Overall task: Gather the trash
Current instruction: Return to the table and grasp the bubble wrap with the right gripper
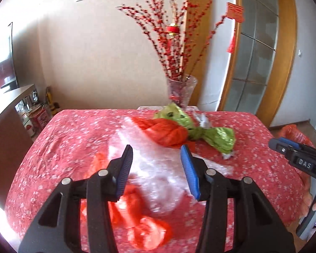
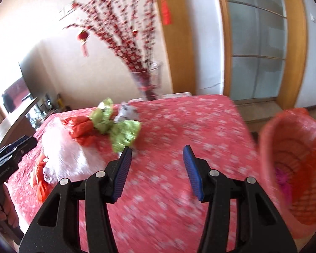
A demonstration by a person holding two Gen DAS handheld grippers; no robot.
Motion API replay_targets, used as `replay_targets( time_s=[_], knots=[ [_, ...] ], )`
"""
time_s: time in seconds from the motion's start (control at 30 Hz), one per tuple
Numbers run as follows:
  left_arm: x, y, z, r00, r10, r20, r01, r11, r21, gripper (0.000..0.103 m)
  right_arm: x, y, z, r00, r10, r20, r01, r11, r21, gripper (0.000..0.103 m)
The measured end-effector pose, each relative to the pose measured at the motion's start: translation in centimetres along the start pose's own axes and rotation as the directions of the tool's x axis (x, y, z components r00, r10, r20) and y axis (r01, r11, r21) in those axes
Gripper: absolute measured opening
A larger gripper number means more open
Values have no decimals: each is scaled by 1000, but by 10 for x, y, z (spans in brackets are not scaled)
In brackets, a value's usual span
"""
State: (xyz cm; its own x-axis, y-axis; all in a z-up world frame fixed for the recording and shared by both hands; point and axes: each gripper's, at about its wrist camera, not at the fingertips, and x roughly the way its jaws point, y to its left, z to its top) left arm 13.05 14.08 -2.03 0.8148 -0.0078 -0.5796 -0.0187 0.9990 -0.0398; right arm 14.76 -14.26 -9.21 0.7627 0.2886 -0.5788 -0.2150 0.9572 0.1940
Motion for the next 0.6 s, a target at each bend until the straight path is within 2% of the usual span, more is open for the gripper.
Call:
replay_targets(
  time_s=[0.27, 0.43, 0.6],
  knots=[
    [4, 36, -3, 1000, 24, -6, -25, 998, -49, 47, 64, 51, 24, 994, 75, -80, -78, 996, -38, 43],
    [7, 56, -4, 999, 49, -7, -49, 996, -71, 47, 64, 82, 9, 977, 165, -137, -178, 980, -87, 42],
    [10, 73, -8, 998, 64, -21, -66, 992, -107, 47, 71, 111, -8, 965, 186, -187, -215, 965, -149, 42]
  ],
)
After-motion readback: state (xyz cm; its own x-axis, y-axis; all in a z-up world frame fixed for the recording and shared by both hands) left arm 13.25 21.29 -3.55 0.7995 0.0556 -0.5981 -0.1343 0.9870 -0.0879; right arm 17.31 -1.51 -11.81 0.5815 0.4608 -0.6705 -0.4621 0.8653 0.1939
